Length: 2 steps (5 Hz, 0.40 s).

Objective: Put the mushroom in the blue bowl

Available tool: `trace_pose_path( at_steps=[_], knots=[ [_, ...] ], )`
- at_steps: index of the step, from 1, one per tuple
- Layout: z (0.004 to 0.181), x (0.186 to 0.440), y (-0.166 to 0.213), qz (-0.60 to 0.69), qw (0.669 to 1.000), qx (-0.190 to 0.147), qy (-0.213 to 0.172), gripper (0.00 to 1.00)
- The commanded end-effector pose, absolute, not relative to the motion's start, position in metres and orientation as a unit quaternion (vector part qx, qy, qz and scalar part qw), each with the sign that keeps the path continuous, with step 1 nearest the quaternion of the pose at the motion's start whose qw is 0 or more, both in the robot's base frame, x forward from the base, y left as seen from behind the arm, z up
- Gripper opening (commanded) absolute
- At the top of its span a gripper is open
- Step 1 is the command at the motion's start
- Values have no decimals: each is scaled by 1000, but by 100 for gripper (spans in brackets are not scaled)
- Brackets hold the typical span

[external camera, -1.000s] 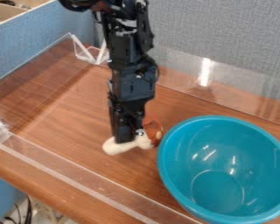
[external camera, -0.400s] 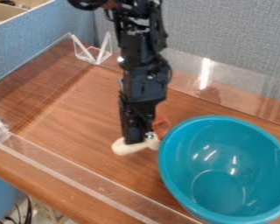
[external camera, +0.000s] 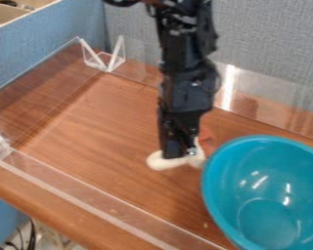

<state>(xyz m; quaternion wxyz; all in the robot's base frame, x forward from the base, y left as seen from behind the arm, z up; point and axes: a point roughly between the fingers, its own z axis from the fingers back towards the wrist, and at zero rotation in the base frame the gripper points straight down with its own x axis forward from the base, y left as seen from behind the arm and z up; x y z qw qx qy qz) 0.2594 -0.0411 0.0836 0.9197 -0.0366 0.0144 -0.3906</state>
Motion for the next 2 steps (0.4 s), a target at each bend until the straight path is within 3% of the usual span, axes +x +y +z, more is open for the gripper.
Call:
trace_pose_path(
  at_steps=[1,2],
  knots=[
    [92,274,-58,-413,910,-24,-12,0],
    [87,279,-75,-432,902,-21,-10,0]
  ],
)
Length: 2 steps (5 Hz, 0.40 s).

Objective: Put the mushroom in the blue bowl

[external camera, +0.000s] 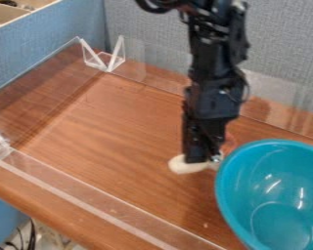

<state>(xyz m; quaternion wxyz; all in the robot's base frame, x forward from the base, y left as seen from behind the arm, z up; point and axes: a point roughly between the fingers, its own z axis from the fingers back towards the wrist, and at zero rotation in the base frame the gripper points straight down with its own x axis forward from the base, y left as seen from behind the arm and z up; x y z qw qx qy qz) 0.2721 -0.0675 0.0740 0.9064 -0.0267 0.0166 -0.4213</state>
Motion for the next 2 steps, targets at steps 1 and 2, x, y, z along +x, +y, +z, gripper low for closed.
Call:
trace_pose_path(
  at_steps=[1,2],
  knots=[
    [86,285,-87,-446,895,-18,-8,0],
    [85,286,-94,-454,891,-17,-7,0]
  ],
)
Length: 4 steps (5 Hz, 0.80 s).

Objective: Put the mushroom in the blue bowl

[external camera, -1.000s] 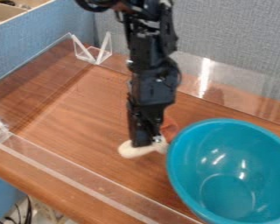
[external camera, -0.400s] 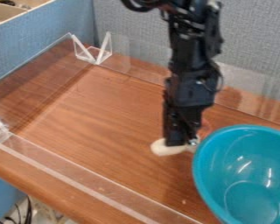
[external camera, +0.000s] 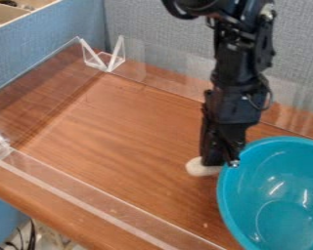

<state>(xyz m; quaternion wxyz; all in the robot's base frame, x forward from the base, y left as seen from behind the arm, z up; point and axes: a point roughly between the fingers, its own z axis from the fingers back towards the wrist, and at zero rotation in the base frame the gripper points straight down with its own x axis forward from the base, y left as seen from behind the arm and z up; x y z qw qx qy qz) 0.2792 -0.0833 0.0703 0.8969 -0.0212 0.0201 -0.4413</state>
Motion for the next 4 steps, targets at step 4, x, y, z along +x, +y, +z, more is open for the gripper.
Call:
trace_pose_path(
  at_steps=[4],
  knots=[
    [69,284,-115,-482,876,-19,4,0]
  ],
)
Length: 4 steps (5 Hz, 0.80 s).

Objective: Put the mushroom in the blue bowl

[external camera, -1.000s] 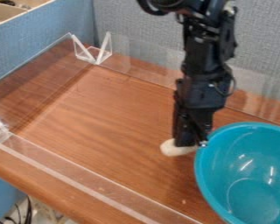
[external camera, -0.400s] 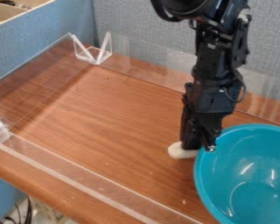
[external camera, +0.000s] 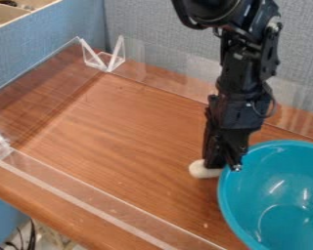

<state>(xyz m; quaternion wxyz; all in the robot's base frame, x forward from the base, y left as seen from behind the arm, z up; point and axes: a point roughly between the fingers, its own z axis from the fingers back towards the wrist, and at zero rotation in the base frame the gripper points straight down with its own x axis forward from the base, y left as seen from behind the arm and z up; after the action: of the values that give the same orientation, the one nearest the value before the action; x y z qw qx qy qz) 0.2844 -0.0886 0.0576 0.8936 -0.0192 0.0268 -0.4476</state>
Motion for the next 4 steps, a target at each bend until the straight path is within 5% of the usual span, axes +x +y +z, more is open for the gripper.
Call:
trace_pose_path(
  at_steps=[1,2,3,4],
  knots=[
    [66,283,-119,-486,874,-19,5,0],
    [65,282,-123,-488,873,-20,6,0],
    [65,281,-120,-476,879,-20,11,100],
    [67,280,-117,-468,883,-18,13,100]
  ],
)
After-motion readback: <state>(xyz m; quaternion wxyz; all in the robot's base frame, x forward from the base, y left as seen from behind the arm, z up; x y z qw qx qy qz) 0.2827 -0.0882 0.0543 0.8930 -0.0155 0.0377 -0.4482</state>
